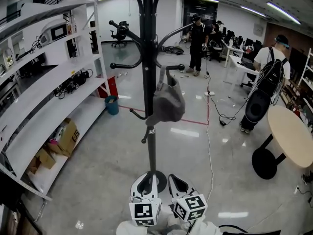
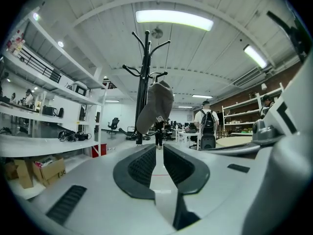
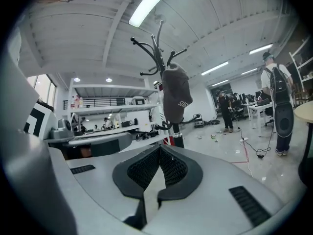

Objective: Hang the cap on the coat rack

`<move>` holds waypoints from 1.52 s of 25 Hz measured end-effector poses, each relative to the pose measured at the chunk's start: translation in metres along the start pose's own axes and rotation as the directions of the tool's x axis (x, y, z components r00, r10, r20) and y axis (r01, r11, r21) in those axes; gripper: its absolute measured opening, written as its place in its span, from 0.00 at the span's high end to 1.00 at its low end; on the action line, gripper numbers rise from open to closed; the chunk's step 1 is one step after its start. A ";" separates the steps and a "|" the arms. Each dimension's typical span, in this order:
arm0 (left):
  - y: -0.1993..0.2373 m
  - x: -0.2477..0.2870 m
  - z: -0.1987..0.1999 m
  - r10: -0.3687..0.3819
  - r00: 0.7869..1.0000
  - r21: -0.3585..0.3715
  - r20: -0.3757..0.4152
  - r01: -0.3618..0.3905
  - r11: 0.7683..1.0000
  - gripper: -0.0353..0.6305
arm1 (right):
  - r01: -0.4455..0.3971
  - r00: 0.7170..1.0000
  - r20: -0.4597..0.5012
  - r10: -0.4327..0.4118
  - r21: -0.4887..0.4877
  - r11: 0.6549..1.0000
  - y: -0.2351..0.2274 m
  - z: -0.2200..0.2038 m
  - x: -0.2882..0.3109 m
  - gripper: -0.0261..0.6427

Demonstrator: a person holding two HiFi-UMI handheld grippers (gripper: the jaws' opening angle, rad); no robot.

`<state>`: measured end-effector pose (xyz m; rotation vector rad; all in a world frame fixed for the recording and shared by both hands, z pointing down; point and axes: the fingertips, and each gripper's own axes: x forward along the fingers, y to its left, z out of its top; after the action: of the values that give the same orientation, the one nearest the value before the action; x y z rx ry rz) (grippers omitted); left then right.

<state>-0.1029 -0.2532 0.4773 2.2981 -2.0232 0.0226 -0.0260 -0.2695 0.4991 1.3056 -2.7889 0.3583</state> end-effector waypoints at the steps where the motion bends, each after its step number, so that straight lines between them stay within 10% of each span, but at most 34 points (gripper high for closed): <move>1: 0.000 -0.007 0.000 -0.006 1.000 0.002 -0.001 0.006 1.000 0.88 | 0.007 1.000 0.005 -0.007 0.001 1.000 0.005 -0.001 -0.005 0.94; 38: -0.027 -0.062 0.005 -0.047 0.999 -0.052 0.012 0.047 0.998 0.94 | 0.056 0.996 0.072 -0.045 -0.158 0.986 0.036 0.011 -0.064 0.94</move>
<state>-0.0844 -0.1891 0.4673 2.3180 -1.9501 -0.0449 -0.0114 -0.2012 0.4732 1.3724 -2.7650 0.0868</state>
